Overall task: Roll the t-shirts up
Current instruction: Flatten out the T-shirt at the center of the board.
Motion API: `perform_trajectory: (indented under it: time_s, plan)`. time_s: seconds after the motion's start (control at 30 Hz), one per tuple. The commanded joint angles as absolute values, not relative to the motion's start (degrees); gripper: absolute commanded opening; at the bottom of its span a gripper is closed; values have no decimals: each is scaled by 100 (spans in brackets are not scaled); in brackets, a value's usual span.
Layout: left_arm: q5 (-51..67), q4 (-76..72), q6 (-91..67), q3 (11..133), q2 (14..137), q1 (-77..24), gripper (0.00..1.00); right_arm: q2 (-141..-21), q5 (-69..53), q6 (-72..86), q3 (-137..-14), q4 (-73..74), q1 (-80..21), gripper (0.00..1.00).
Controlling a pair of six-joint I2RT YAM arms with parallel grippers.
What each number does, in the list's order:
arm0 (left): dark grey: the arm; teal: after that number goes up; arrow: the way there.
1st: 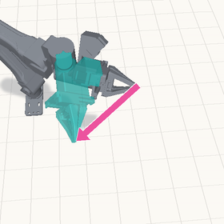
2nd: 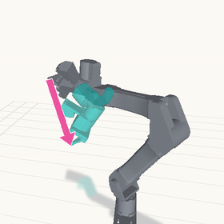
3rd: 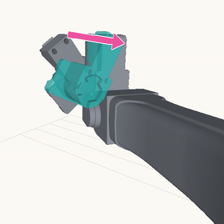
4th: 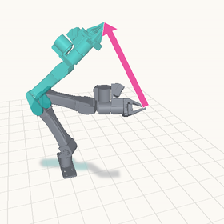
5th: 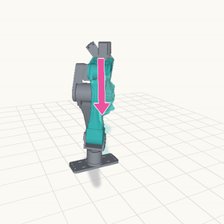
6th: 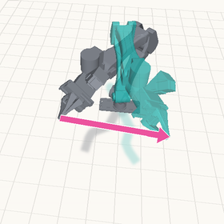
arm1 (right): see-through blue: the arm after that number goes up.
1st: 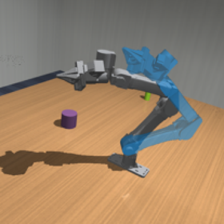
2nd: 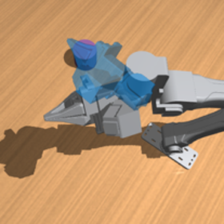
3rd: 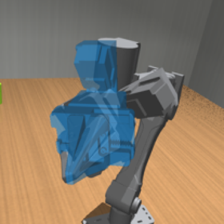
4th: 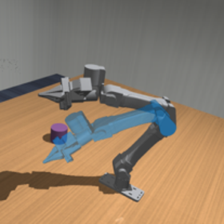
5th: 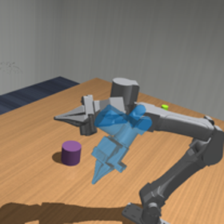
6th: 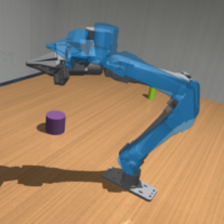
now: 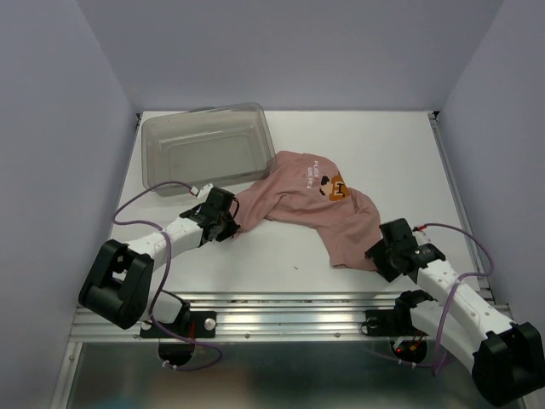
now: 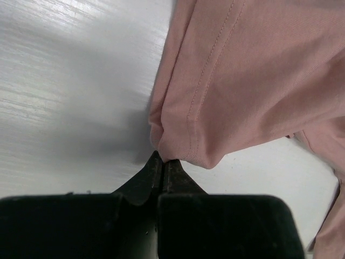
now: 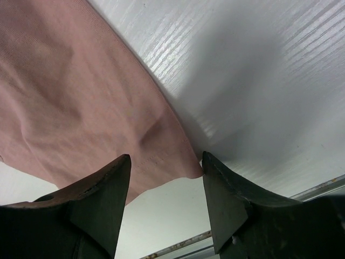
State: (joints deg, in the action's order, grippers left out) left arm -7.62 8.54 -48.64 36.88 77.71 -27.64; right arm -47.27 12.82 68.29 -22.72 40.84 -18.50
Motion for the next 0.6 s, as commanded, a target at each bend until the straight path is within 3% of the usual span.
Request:
perform_trajectory:
  time_s: [0.0, 0.1, 0.17, 0.23, 0.27, 0.33, 0.57]
  plan:
    - [-861, 940, -4781, 3885, 7559, -2777, 0, -4808, 1362, 6847, -2180, 3938, -1872, 61]
    - [-879, 958, -4781, 3893, 7523, -2777, 0, -4860, 1432, 6838, -2083, 3745, -1872, 59]
    - [-879, 993, -4755, 3937, 7497, -2777, 0, -4922, 1503, 6777, -2031, 3411, -1872, 51]
    - [-853, 1028, -4711, 3999, 7480, -2786, 0, -4992, 1599, 6680, -2039, 3087, -1872, 34]
    - [-818, 1081, -4650, 4121, 7462, -2777, 0, -5062, 1791, 6654, -2230, 3050, -1872, 14]
    - [-573, 1134, -4352, 4410, 7366, -2777, 0, -5098, 2221, 6391, -2782, 2954, -1872, 1]
    - [-404, 1608, -3587, 6097, 6987, -2786, 0, -5290, 3901, 5012, -4936, 2479, -1872, 1]
